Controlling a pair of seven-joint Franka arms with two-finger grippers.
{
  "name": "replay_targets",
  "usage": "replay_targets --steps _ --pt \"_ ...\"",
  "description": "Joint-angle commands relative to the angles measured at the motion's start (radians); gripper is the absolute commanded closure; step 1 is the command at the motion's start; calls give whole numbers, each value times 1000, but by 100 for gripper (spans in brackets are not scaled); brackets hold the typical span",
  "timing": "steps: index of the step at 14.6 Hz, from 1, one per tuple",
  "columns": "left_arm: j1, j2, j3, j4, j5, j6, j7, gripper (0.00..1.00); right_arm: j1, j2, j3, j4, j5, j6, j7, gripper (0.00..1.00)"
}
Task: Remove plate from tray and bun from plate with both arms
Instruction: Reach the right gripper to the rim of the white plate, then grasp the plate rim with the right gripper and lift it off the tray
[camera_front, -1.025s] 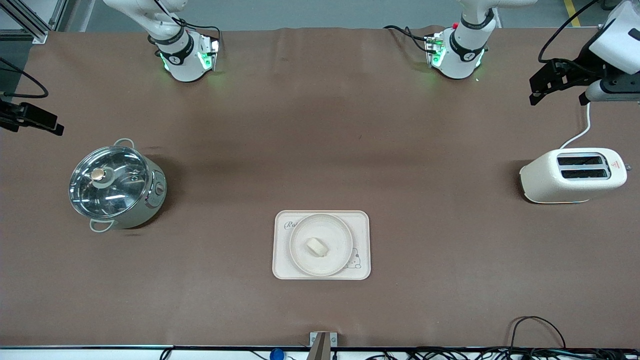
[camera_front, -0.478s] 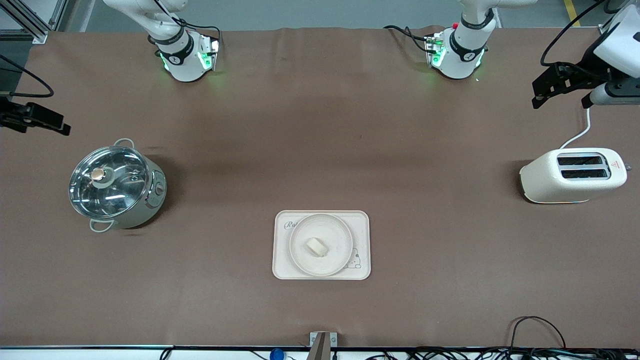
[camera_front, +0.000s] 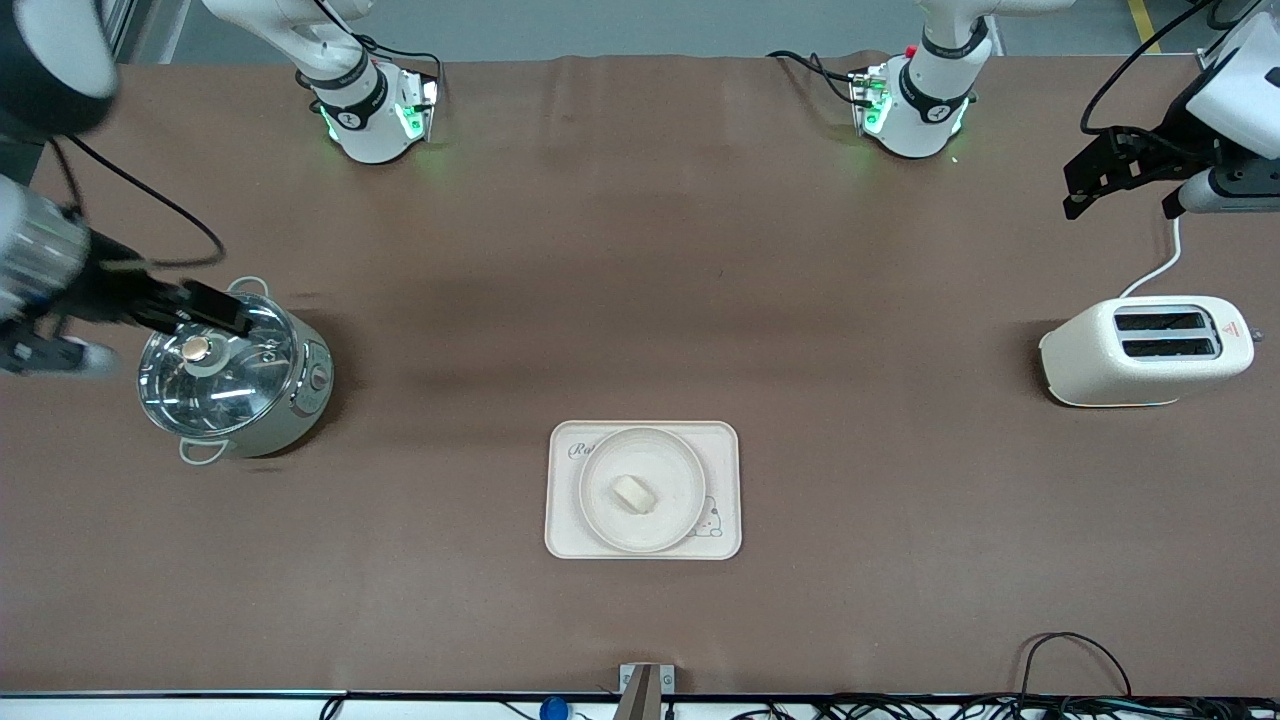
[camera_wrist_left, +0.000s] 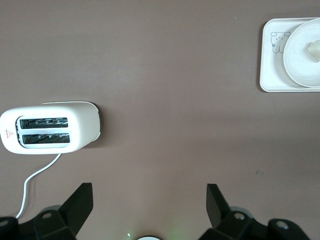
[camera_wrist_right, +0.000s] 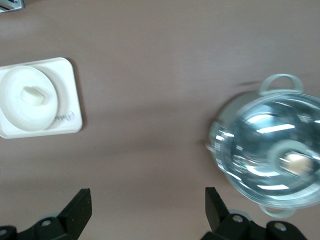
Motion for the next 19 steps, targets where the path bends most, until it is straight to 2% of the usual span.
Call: replay_targets --steps 1,5,7,10,12,15,19 --pt "0 13 0 22 -13 4 -3 0 92 140 -2 9 86 157 150 0" --pt "-3 29 -2 16 -14 4 -1 0 233 349 -2 19 215 484 259 0" --pt "1 31 -2 13 -16 -2 2 0 275 455 -2 25 231 608 248 0" --pt "4 49 1 7 -17 -3 0 0 338 602 2 95 246 679 253 2" --pt "4 56 1 8 -17 -3 0 0 370 666 24 126 312 771 254 4" --pt "6 59 1 10 -17 1 0 0 393 694 25 152 320 805 247 13" --pt "1 73 1 10 -17 3 -1 0 396 696 24 151 315 807 241 41"
